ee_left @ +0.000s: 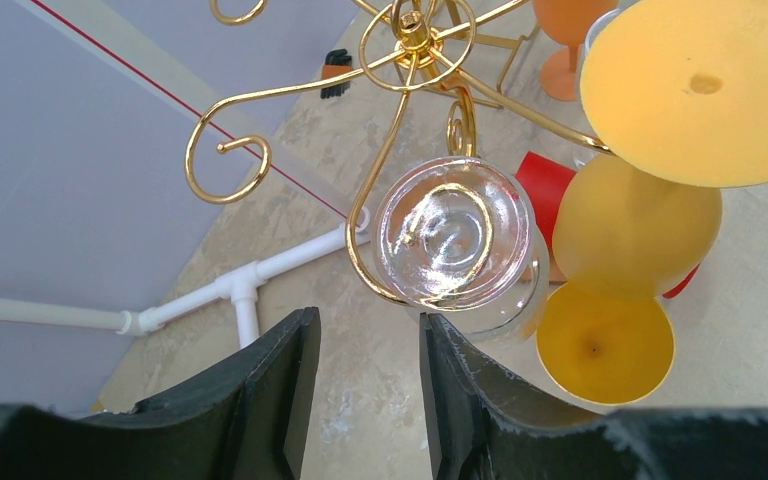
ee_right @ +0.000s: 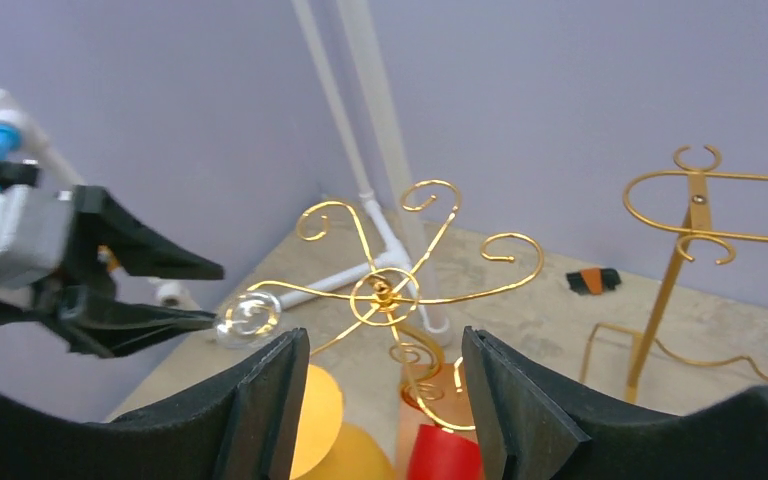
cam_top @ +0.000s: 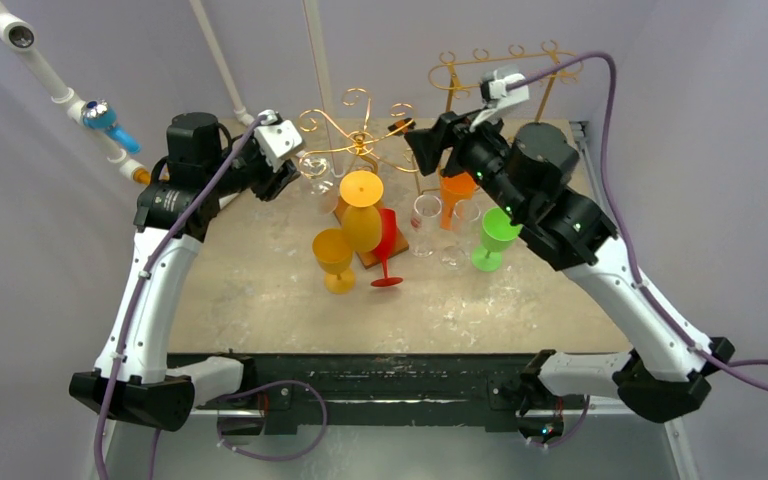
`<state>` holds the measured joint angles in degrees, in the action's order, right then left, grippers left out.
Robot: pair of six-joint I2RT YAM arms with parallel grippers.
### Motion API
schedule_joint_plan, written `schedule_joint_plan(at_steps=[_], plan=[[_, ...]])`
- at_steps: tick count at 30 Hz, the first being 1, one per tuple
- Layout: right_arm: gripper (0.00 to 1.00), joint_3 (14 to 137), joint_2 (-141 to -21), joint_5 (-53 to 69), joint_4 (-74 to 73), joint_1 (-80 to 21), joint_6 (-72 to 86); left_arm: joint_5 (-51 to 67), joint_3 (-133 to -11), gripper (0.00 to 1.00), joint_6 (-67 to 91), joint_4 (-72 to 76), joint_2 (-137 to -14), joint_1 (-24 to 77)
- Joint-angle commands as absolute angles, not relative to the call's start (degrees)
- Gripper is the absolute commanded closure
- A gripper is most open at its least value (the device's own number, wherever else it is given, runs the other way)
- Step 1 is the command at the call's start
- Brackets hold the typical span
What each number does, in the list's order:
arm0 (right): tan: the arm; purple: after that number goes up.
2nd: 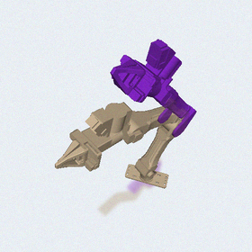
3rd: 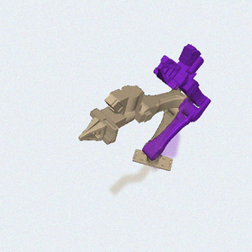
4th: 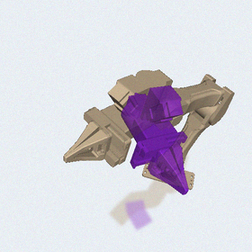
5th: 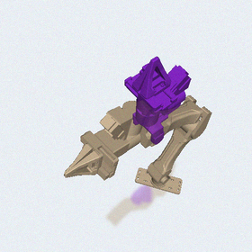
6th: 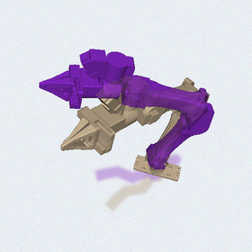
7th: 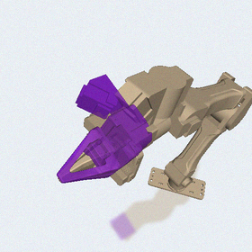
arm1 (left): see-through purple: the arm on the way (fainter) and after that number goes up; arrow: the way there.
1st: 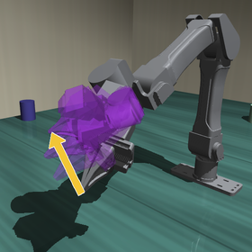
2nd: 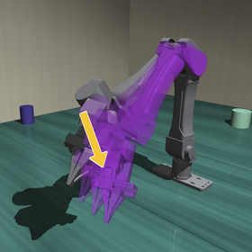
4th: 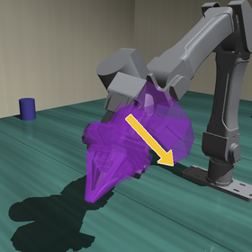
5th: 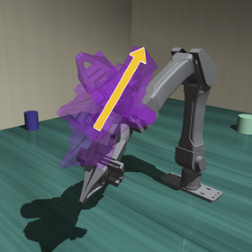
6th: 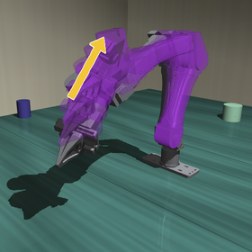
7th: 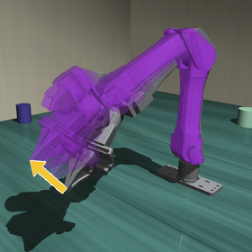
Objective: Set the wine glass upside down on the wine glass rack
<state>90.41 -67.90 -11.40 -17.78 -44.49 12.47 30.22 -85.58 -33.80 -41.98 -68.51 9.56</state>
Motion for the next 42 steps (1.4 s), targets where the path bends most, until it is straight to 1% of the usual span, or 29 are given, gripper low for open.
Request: schedule_joint_plan(at_steps=[1,4,9,13,16,24,31,34,36,37,39,42], plan=[[0.35,95.19,-74.78,-16.1,-25.01,-42.35,9.85,28.47,-85.17,0.55,-32.7,-40.96,-68.07,10.02],[0.35,95.86,-77.43,-15.24,-24.2,-39.76,9.61,27.78,-85.08,0.55,-32.48,-40.73,-68.2,10.02],[0.33,97.19,-81.73,-9.88,-21.69,-34.04,11.08,28.39,-84.64,0.55,-32.29,-40.63,-68.36,10.02],[0.27,99.41,-84.8,-6.17,-19.83,-31.41,12.83,28.68,-84.79,0.55,-31.91,-40.86,-68.25,10.02],[0.26,100.17,-86.31,-3.95,-17.76,-30.43,14.88,29.24,-84.81,0.55,-31.97,-41.39,-68.25,10.11],[0.3,106.82,-95.31,-0.18,-18.11,-28.92,19.08,29.57,-84.57,0.55,-31.88,-41.33,-68.3,10.11],[0.34,107.25,-97.6,-0.88,-16.85,-28.39,19.94,29.74,-84.03,0.56,-32.07,-40.93,-68.51,10.2],[0.38,106.32,-97.41,-1.36,-15.95,-28.25,20.1,30.05,-83.73,0.55,-31.95,-40.5,-68.71,10.28],[0.43,105.45,-97.22,-1.14,-14.94,-28.18,20.48,29.99,-83.42,0.56,-31.74,-39.88,-69.01,10.37],[0.48,105.08,-97.14,-0.96,-14.55,-28.07,20.74,29.69,-83.38,0.55,-31.54,-39.23,-69.13,10.37],[0.6,104.01,-96.89,-0.26,-13.55,-28.04,21.35,29.27,-83.15,0.56,-31.44,-38.43,-69.38,10.37],[0.8,102.2,-96.0,-0.18,-12.31,-28.04,22.57,28.62,-83.19,0.56,-31.26,-37.58,-69.68,10.37]])
